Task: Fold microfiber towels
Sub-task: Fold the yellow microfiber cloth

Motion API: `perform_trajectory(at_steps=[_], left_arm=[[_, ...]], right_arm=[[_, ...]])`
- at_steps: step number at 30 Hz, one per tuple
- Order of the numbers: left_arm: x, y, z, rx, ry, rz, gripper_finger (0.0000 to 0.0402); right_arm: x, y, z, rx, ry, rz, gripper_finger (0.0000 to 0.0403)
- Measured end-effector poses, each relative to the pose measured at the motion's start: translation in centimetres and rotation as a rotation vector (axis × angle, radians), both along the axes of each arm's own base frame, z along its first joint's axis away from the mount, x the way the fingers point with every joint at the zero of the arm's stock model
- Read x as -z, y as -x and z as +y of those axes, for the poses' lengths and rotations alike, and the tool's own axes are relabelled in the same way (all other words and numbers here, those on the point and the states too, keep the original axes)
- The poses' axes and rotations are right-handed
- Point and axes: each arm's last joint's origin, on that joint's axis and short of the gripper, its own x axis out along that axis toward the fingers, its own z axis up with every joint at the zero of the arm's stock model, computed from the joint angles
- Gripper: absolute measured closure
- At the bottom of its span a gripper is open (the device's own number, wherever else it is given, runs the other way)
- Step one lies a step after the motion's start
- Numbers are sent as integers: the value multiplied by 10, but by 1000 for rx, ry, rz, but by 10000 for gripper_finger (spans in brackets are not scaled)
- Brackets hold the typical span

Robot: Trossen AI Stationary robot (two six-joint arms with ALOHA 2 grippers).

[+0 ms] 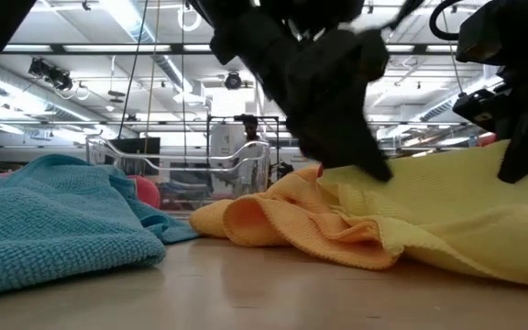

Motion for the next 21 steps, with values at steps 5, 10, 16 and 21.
perform_trajectory(at_steps=[5,10,16,21], left_arm=[[4,5,2,-3,-8,73,228],[6,8,2,11,-23,107,276],[5,8,2,32,-41,103,355],[-9,2,1,57,-56,79,386]], right_arm=[[-2,-1,1,-7,-3,-4,385],[-2,-1,1,-11,-11,2,385],[-2,-1,2,-12,-29,11,385],[-1,0,2,-23,-42,33,385]])
